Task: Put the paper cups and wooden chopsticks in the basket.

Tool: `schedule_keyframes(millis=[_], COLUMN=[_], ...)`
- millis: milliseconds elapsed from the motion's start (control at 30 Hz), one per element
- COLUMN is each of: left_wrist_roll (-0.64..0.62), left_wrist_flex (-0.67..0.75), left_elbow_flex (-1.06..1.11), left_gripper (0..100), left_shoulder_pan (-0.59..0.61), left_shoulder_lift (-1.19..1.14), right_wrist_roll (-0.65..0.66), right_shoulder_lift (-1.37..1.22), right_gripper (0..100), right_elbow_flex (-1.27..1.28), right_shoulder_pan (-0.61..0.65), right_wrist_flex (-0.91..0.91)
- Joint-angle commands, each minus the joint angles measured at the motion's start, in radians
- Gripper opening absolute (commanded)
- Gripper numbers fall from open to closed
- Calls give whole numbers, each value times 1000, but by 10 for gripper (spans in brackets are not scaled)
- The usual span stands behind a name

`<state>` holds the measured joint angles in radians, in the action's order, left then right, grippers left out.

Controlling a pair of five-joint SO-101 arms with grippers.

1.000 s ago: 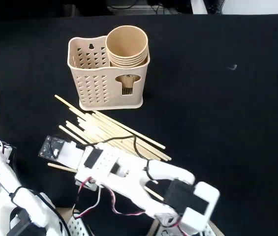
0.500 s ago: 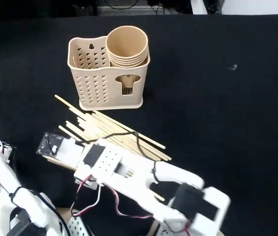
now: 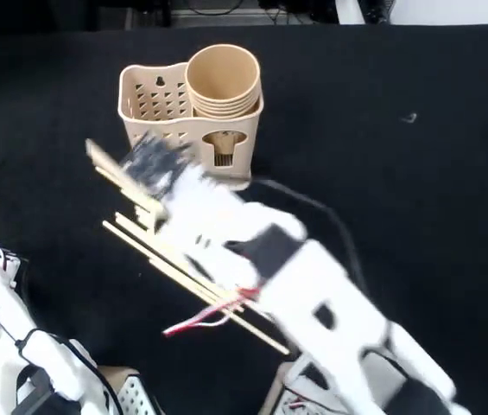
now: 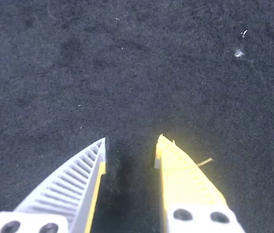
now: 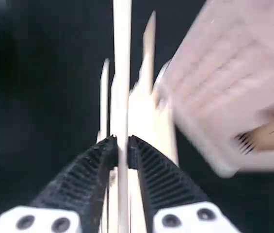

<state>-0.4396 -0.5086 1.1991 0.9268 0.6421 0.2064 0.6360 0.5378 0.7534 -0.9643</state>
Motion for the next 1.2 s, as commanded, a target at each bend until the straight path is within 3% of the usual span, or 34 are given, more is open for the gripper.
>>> schedule_keyframes(millis=[0,333,567,800,933,1167], left_wrist_roll=[0,0,0,0,0,0], left_wrist_flex=[15,15,11,12,12,15], left_elbow_flex=[-16,-15,-15,-15,-15,-15], left_gripper=[170,170,170,170,170,170], left_shoulder_pan=[-13,-13,-12,-12,-12,-13], left_shoulder_lift=[26,26,26,26,26,26], right_wrist_roll=[2,-153,-153,-160,-157,-158], right_shoulder_lift=[139,12,-312,-509,-479,-361], right_gripper=[11,11,11,11,29,298], right_elbow_flex=[-107,-84,-180,-217,-278,-495], right_shoulder_pan=[-69,-86,-138,-193,-178,-173], right_wrist_flex=[173,942,1140,1105,793,209])
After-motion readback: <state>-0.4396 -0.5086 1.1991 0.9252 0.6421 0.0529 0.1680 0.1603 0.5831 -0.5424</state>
